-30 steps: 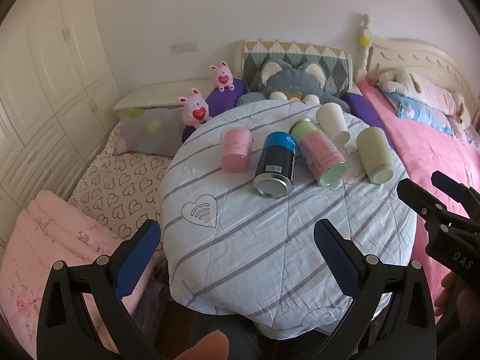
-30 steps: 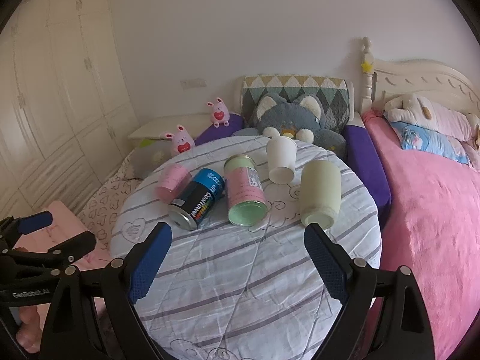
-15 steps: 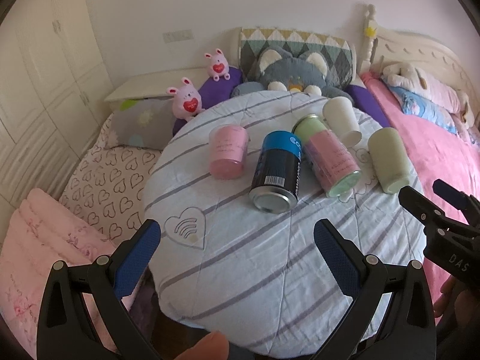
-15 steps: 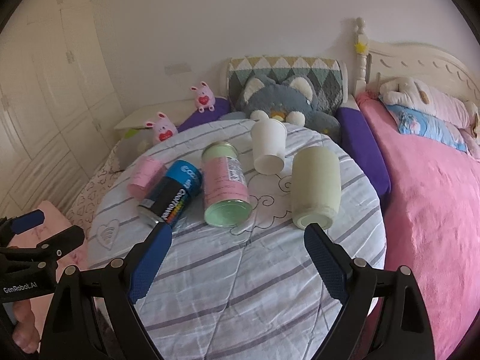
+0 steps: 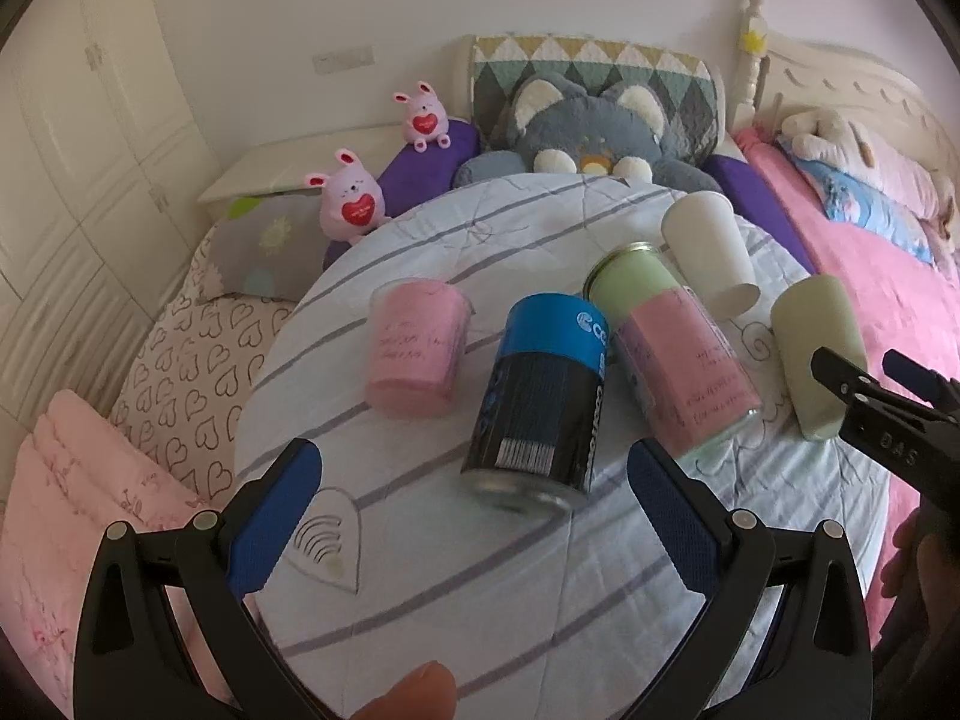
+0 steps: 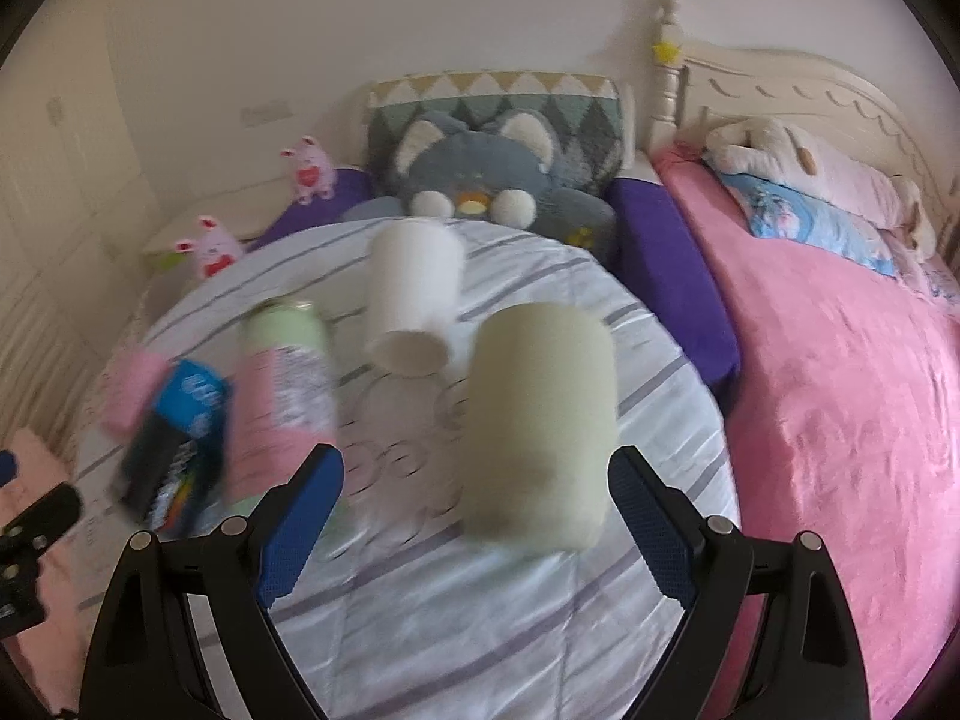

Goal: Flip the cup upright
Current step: 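Close the right gripper around the pale green cup's body, then lift the green cup with the right gripper and carry it toward the left tool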

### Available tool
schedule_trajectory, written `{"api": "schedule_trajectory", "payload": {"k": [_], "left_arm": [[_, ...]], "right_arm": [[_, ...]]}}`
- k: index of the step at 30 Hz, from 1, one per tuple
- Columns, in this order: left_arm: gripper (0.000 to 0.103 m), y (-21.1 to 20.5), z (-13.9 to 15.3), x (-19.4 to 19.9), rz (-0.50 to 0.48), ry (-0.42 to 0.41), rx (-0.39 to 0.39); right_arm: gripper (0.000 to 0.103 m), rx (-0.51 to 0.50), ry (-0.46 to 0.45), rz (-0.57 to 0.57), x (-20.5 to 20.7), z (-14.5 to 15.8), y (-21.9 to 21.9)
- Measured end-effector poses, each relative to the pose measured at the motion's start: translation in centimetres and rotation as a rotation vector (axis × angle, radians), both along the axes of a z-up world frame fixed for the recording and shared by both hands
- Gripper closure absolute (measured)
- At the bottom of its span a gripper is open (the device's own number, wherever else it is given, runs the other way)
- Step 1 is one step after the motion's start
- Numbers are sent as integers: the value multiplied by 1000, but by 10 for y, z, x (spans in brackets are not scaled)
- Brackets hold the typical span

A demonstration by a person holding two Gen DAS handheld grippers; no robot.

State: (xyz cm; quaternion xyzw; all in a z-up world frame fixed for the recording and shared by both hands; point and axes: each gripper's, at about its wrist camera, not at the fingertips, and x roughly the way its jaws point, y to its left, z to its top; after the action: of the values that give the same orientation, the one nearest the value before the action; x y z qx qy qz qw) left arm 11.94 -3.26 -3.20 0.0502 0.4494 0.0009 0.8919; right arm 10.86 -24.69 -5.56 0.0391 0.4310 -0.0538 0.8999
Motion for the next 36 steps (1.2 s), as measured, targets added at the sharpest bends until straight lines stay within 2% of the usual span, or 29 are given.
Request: {"api": "schedule_trajectory", "payload": {"k": [4,14,17,21,29,36], "left_arm": [[0,-5,-6,10,-2,13,7],[0,-7,-15,19,5,27,11],[0,-7,-14,19,8,24,14],[0,-3,-12,13,15,20,15],[0,22,-2,-18,53,3,14],[0,53,1,-57,103,-6,15]], "right_arm": [[12,-11,51,-19,17,-15,-9],[12,-8,97,-11,41,-38,-17],[24,-16,101,-23,45,-43,-20],[24,9,91,-11,45,-44,-24],[24,64,37,2,8,-17,-23],[24,143,9,120,-53,9,25]]}}
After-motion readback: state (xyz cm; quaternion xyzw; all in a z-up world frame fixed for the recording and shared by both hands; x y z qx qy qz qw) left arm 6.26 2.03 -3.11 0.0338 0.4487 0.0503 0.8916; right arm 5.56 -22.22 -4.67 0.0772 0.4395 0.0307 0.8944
